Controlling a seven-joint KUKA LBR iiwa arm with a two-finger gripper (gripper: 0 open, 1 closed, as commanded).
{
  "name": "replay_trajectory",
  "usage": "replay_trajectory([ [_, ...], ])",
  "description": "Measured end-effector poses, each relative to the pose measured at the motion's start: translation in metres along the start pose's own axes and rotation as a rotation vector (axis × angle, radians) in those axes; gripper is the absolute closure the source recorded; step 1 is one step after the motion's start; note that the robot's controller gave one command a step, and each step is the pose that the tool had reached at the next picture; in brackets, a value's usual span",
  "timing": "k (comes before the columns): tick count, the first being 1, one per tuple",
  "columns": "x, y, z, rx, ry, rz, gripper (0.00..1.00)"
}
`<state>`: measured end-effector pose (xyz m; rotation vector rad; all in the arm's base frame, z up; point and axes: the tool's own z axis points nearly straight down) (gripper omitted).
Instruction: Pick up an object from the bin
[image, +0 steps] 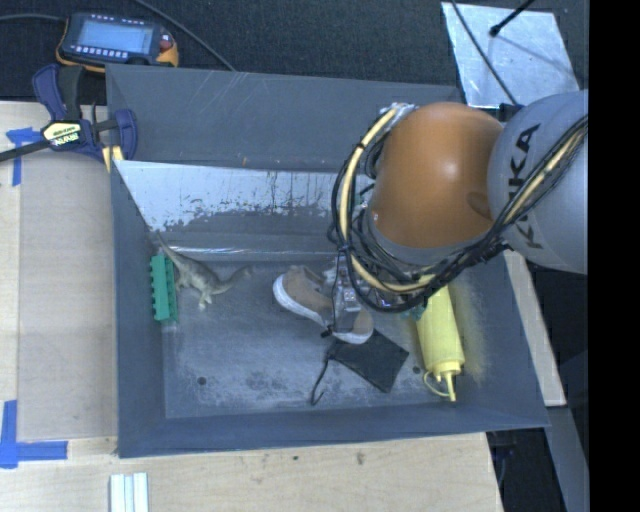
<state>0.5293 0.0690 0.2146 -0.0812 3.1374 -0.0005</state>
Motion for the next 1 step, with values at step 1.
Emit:
replay_trajectory([
  [1, -0.026, 0.036, 0.0425, -0.002, -0.008, -0.005, 1.0],
])
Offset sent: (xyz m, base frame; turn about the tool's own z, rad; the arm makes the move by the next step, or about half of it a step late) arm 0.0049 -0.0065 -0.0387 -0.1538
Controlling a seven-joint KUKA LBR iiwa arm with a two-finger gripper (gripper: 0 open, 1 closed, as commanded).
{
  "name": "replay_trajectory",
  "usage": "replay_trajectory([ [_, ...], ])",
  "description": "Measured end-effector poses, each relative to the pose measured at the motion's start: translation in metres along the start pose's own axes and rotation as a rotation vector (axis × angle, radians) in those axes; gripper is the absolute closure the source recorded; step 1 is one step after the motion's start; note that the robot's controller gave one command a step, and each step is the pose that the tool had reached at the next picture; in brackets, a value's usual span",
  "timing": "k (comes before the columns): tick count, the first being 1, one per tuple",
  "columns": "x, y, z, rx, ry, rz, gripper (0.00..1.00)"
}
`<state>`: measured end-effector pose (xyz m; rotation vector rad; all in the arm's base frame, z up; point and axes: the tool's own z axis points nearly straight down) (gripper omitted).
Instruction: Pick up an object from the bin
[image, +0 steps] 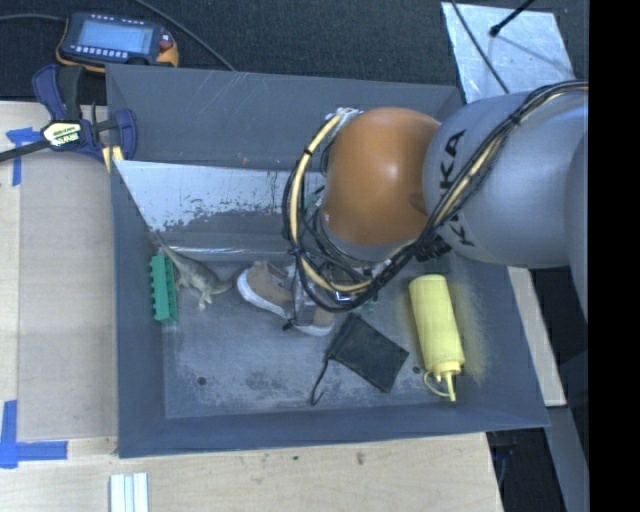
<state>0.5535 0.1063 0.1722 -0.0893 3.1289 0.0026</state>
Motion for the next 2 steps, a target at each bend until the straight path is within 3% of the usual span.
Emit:
replay_trajectory([
  [1, -0.005, 0.002, 0.028, -0.002, 0.017, -0.065, 1.0],
  [2, -0.007, -0.022, -0.027, 0.002, 0.016, -0.077, 1.0],
])
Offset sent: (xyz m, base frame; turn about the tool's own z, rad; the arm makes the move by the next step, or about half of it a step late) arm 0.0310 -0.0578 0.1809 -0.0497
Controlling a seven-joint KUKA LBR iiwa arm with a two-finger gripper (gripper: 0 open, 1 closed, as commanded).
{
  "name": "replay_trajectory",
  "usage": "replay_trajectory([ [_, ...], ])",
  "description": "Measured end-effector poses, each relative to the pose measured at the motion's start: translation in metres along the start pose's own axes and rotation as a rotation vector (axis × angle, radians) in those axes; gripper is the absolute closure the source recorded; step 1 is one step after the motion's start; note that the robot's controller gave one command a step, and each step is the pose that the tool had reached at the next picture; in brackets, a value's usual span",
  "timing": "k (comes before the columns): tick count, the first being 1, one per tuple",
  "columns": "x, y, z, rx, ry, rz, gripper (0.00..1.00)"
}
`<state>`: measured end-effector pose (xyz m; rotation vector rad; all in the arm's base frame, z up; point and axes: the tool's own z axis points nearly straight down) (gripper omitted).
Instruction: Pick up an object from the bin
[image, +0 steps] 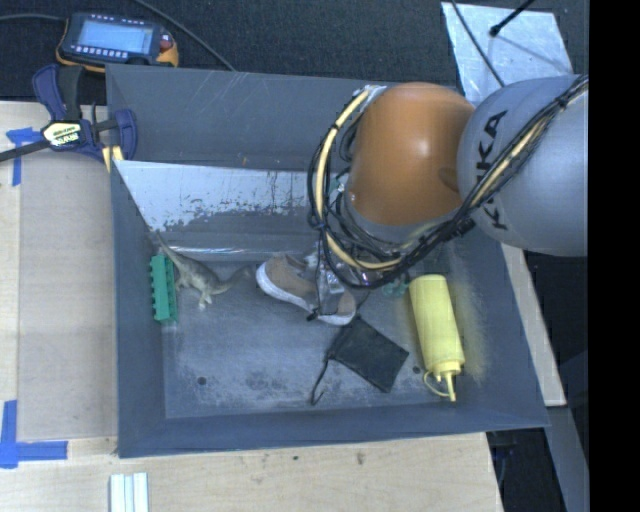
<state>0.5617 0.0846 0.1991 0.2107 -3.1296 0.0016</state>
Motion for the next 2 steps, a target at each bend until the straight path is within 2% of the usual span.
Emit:
replay_trajectory([
  [1, 0.026, -0.003, -0.024, 0.0, -0.014, -0.014, 1.0],
  [2, -0.008, 0.009, 0.02, -0.001, -0.015, 0.014, 1.0],
])
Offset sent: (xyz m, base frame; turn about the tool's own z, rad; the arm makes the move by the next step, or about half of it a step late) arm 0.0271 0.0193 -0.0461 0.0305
